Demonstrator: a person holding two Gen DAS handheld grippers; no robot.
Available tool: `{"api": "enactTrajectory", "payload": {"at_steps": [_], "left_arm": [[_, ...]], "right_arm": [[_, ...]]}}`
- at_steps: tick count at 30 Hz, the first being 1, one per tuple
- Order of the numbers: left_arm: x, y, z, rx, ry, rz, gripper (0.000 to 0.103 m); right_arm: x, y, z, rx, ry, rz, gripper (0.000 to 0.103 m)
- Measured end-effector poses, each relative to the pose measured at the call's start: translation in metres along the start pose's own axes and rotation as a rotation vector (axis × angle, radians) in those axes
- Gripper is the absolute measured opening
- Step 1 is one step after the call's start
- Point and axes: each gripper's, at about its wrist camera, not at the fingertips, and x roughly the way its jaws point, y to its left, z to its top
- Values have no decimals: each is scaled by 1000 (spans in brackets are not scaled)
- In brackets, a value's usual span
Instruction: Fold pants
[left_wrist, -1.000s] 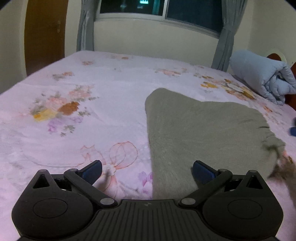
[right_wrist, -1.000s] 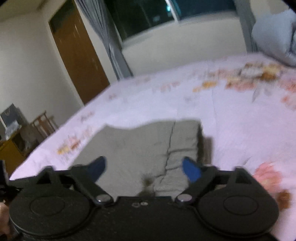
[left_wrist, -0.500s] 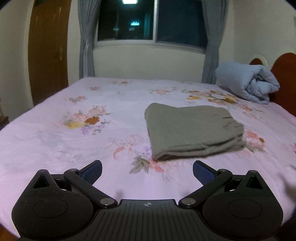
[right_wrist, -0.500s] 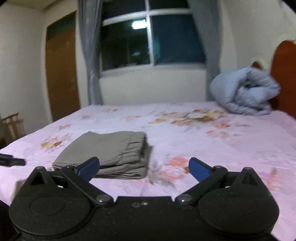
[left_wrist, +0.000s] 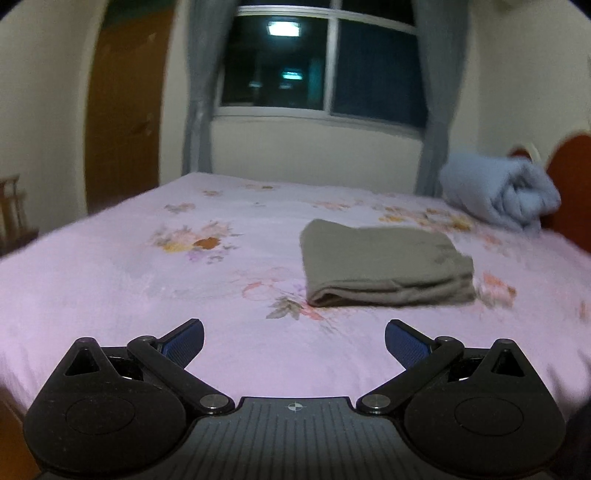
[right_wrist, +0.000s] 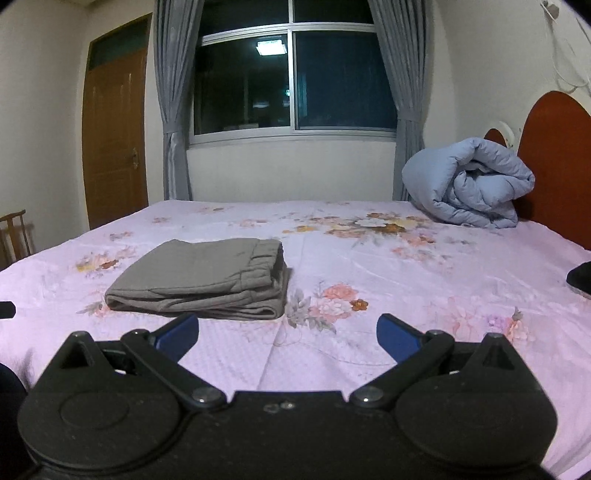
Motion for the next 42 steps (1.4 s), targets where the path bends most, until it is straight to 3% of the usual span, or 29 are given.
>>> {"api": "enactTrajectory", "payload": {"at_steps": [4,12,42], "left_arm": [[1,12,-2,-56,-10,0,103],[4,-5,-4,20,-25,-9,103],[2,-12,-4,45,-29,-11,103]], "right_arm": [[-1,-1,-3,11,-5,-1,97],[4,7,-6,-33,10,3,97],[-1,6,-3,-19,16,7,97]]}}
